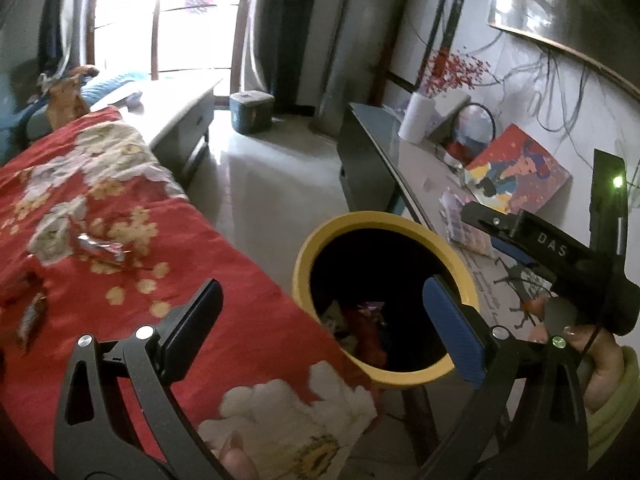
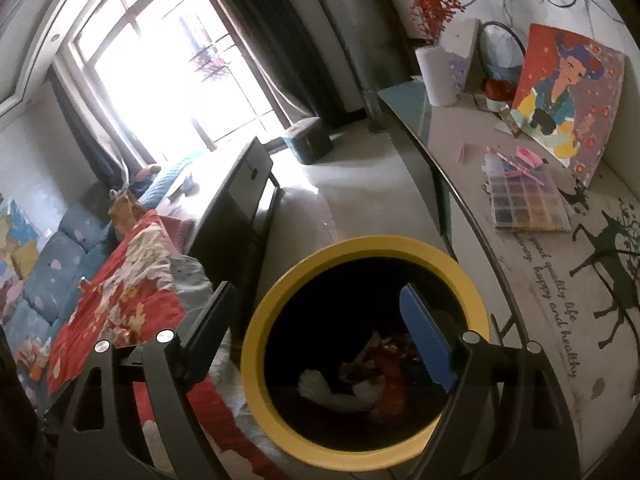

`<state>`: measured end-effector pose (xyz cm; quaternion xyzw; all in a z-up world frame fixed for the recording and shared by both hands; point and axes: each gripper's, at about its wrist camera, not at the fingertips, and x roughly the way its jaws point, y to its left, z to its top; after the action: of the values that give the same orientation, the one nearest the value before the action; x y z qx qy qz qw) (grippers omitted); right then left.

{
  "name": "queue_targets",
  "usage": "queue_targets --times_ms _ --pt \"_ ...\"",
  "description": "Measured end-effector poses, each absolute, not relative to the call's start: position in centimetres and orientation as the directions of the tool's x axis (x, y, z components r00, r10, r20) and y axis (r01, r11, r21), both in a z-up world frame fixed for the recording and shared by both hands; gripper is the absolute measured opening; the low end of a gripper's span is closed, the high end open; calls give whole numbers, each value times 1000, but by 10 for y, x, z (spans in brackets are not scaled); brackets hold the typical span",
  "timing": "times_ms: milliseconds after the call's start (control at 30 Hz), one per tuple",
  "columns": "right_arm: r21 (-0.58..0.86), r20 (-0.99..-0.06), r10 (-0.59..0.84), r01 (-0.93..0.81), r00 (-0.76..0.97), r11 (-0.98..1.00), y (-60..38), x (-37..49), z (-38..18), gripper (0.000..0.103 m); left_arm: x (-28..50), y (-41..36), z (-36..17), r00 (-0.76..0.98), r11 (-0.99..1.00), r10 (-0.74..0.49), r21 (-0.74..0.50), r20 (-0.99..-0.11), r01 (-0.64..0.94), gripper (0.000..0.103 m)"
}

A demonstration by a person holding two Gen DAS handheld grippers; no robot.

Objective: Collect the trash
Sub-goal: 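Move both tools back over the bedspread toward the green snack bag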

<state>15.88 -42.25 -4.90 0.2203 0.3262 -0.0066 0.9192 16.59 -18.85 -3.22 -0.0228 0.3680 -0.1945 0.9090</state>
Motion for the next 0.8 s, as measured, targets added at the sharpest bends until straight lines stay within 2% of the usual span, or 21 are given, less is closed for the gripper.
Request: queue_targets --times_ms 800 --pt "343 -561 248 -50 790 938 -331 145 -12 82 136 -83 6 790 966 -238 -222 -566 131 92"
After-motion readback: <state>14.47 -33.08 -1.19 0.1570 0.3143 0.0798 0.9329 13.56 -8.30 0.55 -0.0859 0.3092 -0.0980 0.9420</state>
